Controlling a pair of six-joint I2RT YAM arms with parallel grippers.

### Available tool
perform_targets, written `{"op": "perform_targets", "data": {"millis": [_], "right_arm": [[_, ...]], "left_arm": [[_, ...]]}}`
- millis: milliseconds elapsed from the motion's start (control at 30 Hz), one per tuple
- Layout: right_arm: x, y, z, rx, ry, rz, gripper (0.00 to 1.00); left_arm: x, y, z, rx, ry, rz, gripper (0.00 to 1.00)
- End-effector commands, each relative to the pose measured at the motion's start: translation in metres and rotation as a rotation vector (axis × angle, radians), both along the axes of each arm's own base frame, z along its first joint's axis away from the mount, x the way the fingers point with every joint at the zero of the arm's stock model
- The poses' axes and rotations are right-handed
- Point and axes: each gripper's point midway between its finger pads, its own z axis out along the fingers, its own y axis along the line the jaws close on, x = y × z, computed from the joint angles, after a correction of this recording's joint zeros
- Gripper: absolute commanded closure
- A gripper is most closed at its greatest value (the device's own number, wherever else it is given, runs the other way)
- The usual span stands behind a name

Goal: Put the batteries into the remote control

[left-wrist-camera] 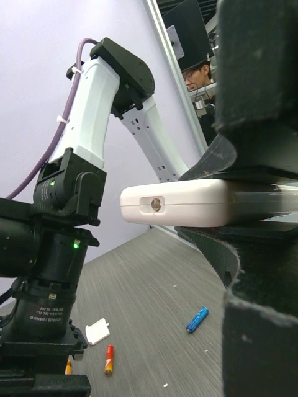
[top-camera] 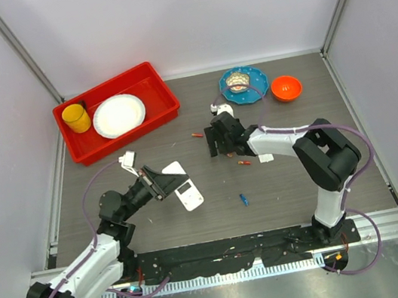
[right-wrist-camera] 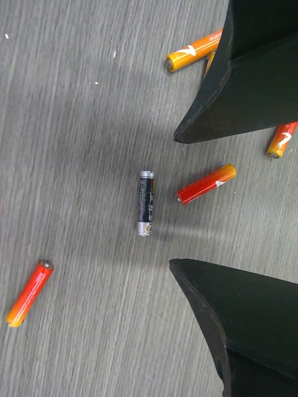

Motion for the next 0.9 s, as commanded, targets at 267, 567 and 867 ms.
{"op": "perform_targets", "data": {"millis": [267,567,867], "right_arm": [[0.019,0.009,0.011,0.051,-0.063,-0.052,0.21],[0.021,0.006,0.018,0.027,-0.088,-0.035,0.22],[0.020,0.005,0.032,-0.132,-0.108,0.178,0.31]], "left_arm": [[-0.001,0.002,0.001,-0.026,-0.035,0.006,1.00],[-0.003,0.002,-0.008,0.005,-0.008,0.002,1.00],[-0.006,0.005,-0.001,0.062,-0.023,0.019,1.00]]}}
